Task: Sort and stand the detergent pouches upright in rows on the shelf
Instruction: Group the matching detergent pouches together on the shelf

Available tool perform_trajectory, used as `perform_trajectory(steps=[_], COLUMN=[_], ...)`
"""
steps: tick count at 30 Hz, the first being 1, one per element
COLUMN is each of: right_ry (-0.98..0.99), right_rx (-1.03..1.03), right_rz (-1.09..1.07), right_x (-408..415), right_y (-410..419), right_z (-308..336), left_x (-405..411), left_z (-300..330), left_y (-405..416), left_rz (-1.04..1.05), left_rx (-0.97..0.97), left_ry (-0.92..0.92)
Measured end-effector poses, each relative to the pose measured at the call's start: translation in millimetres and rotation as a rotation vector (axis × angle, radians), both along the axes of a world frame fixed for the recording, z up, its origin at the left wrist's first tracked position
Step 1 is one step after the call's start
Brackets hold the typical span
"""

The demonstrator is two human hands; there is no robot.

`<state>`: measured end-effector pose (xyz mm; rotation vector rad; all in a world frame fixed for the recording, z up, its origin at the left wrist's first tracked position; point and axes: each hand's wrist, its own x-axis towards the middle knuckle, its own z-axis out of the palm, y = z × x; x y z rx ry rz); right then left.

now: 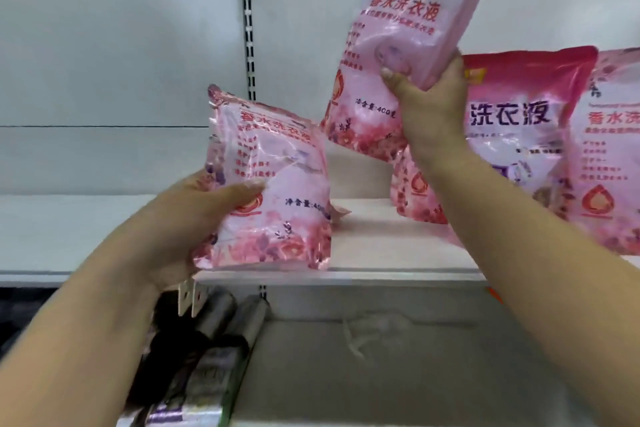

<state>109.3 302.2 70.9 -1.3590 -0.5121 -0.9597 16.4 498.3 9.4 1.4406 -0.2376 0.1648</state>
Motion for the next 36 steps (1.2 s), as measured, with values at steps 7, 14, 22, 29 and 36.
perform_trajectory(steps=[7,14,22,29,36], right_ry=[0.186,0.666,0.761,0.602,0.877], right_rx=[-0.129,-0.150,-0.081,0.039,-0.334], right_rz=[0.004,0.200,0.273,0.156,-0.046], right_x=[68.0,112.3,161.7,143.6,120.9], right_y=[23.5,10.1,4.8,10.3,22.6], right_z=[-5.6,-43.0,-63.8,-56.1,-57.8], left_x=[45.6,55.7,60.4,58.8,55.7], left_z=[6.1,-16.1,-24.3,-25.7,-24.8], left_y=[10.8,24.2,27.2,23.8,24.1], left_rz=[0.077,0.039,0.060,0.036,0.027], left_rx=[-0.099,-0.160,-0.160,-0.158,-0.150], left_ry=[0.056,0.167,0.149,0.110,0.085])
